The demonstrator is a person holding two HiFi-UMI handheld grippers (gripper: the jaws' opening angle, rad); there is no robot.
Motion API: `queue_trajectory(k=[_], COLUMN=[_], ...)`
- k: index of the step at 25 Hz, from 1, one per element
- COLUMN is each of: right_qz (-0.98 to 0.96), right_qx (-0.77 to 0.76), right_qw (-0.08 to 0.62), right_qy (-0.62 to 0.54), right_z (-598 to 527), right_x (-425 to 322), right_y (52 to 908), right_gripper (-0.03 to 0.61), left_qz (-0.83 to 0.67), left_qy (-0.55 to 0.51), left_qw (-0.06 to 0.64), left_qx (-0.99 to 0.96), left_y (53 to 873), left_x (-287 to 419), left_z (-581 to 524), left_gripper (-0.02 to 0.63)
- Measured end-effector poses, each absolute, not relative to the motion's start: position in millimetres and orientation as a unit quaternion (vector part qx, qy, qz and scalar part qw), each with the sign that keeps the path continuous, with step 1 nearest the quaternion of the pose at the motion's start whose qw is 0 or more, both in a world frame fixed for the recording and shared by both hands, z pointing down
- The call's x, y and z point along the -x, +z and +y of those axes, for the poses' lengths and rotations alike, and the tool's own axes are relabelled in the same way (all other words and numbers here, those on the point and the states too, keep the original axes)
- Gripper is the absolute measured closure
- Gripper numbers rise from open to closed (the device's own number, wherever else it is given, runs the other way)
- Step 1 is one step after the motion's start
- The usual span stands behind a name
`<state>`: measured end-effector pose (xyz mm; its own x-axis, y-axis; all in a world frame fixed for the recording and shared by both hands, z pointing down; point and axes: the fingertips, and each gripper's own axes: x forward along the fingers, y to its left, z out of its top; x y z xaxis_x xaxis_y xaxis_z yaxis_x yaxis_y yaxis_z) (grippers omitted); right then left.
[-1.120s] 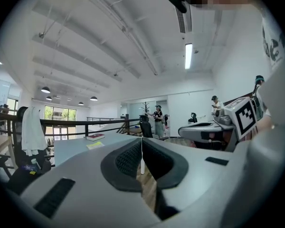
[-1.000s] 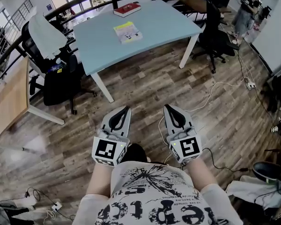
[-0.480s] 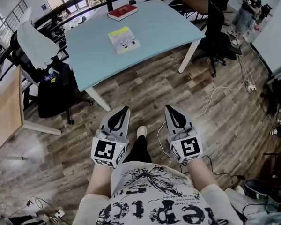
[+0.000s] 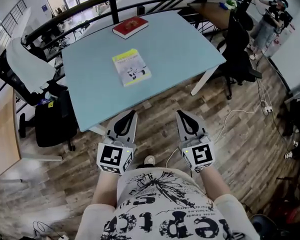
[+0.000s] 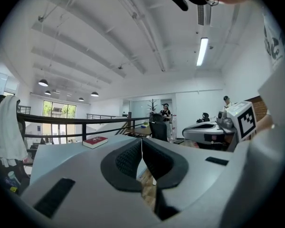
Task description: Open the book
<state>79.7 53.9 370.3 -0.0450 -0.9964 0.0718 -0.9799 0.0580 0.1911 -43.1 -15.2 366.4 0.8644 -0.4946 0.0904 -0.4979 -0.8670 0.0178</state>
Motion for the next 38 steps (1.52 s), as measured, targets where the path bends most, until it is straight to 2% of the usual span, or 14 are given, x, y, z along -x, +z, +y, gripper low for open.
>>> queue_trajectory(k=[12, 21, 25, 31, 32, 35, 38], right_qz=[-0.763, -0.826, -0.849, -0.868, -0.869, -0.873, -0.875], right_qx=[-0.639, -0.552, -0.513, -0.475, -0.471, -0.462, -0.454], right_qw=[0.097, 0.11, 0.126, 0.146, 0.149, 0.156, 0.165], right_qy=[-0.024, -0.024, -0.011, 0.01, 0.015, 0.026, 0.034], right_z=[-87.7, -205.8, -247.3, -281.2, -284.7, -294.8, -302.5], right_x=[-147.0, -218.9, -240.7, -263.6, -266.9, -276.3, -281.7], right_y=[398.6, 414.9, 430.3, 463.3, 469.1, 484.8, 497.0], right_gripper=[0.57, 0.571, 0.571, 0.571, 0.571, 0.571, 0.571], left_qz=[-0.293, -0.383, -0.414, -0.384, -0.376, -0.357, -0.345], left_qy=[0.083, 0.115, 0.144, 0.23, 0.248, 0.296, 0.335], left_qw=[0.044, 0.061, 0.07, 0.123, 0.127, 0.127, 0.13], left_qx=[-0.952, -0.915, -0.896, -0.886, -0.884, -0.877, -0.867], left_y=[410.1, 440.6, 468.6, 543.9, 557.0, 592.1, 619.4], left_x=[-26.6, -92.2, -117.1, -159.1, -165.7, -182.4, -191.6], left_z=[-130.5, -222.8, -262.3, -289.0, -290.1, -295.0, -298.8], left_gripper=[0.594, 0.594, 0.594, 0.591, 0.587, 0.512, 0.481])
